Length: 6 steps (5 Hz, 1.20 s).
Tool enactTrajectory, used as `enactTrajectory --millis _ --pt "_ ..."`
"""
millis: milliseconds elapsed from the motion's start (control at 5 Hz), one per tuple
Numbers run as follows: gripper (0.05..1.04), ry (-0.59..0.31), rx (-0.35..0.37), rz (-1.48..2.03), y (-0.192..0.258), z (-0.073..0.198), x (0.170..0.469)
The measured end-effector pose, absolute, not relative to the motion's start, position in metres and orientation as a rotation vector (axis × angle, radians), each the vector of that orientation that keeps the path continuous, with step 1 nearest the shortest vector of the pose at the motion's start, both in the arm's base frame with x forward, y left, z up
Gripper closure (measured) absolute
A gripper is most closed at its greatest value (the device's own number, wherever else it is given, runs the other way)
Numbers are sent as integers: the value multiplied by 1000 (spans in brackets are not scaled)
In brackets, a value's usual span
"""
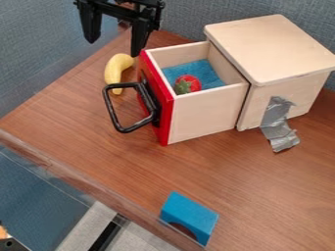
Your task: Closed the drawer
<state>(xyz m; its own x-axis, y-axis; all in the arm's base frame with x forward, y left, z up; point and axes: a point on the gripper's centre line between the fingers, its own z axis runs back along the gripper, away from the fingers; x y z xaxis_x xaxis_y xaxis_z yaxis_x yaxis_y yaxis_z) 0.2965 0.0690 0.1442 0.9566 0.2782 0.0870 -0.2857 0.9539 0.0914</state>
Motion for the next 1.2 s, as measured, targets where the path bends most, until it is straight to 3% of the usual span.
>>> enactTrajectory --millis 200,600,800,1200 --pt "83 -41 98 283 68 135 295" --pt "83 -98 84 76 81 130 283" --pt "84 -131 41 -84 98 129 273" --pt "84 -61 59 -318 111 109 253"
